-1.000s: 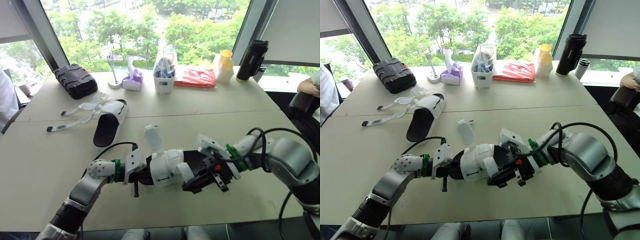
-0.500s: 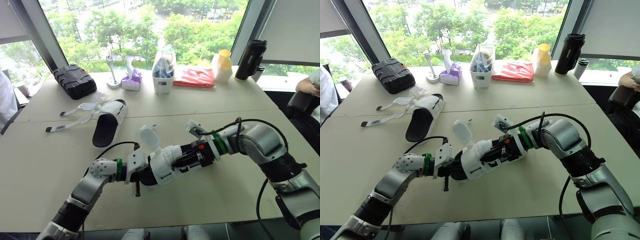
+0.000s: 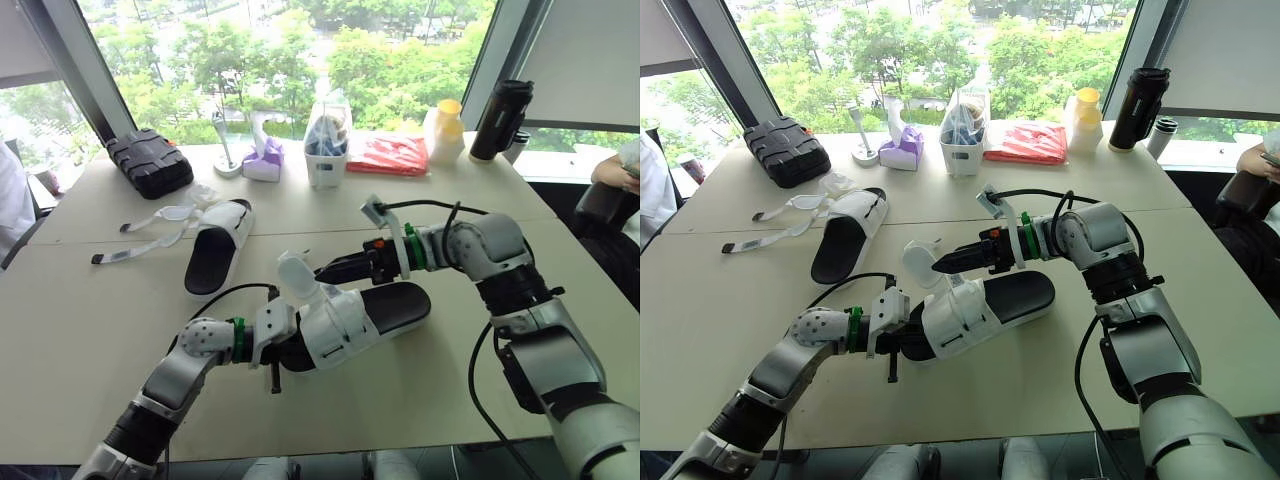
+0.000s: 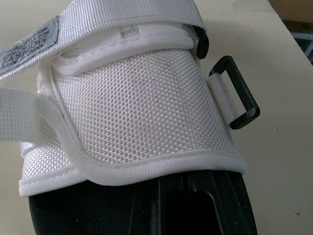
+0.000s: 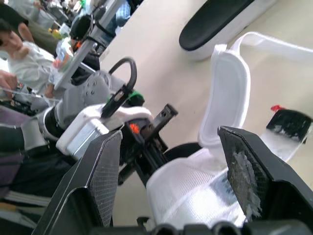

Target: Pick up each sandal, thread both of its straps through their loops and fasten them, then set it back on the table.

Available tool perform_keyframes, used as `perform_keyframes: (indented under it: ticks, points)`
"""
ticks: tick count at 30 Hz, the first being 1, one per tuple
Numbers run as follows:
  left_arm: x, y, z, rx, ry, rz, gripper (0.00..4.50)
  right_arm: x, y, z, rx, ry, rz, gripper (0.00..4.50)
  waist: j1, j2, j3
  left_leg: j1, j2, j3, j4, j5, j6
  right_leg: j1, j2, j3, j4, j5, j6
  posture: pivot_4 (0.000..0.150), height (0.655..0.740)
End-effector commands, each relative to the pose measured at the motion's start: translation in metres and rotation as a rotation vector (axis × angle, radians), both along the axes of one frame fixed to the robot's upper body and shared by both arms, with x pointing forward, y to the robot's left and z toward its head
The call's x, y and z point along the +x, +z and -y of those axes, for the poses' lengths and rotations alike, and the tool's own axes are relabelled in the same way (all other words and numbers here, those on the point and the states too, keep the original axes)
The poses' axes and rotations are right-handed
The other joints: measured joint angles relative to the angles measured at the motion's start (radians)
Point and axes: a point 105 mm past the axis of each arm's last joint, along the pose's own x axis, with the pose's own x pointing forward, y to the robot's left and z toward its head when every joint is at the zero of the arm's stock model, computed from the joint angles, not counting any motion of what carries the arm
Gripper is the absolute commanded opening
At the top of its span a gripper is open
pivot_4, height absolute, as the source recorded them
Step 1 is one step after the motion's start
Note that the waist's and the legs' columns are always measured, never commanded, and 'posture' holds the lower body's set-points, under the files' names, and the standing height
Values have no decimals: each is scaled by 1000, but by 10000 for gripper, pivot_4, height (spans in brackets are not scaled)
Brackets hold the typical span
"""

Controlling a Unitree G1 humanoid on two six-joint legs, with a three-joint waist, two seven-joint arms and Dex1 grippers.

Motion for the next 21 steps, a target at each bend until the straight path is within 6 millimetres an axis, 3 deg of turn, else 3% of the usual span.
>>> perform_keyframes:
  ticks: [1, 9, 14, 21]
  points:
    - [-10, -31, -5, 83, 12, -107, 0, 13, 12, 1, 27, -43, 51, 33631, 0, 0, 0, 0, 0, 0, 0, 0, 0, 0, 0, 0, 0, 0, 0, 1500, 7400]
    - [-10, -31, -6, 85, 13, -108, 0, 31, 1, 8, -62, -88, 97, 33631, -2, 0, 0, 0, 0, 0, 0, 0, 0, 0, 0, 0, 0, 0, 0, 1500, 7400]
    - [-9, -32, -5, 86, 9, -106, 0, 46, -30, 10, -208, -104, 125, 33631, -6, 1, 0, 1, 0, 1, 0, 0, 0, 0, 0, 0, 1, 0, 0, 1500, 7400]
    - [-10, -31, -5, 86, 13, -105, 0, 58, -53, 16, -373, -36, 367, 33631, -6, 1, 0, 0, -1, 1, 0, 0, 0, -1, 0, 1, 1, 0, 0, 1500, 7400]
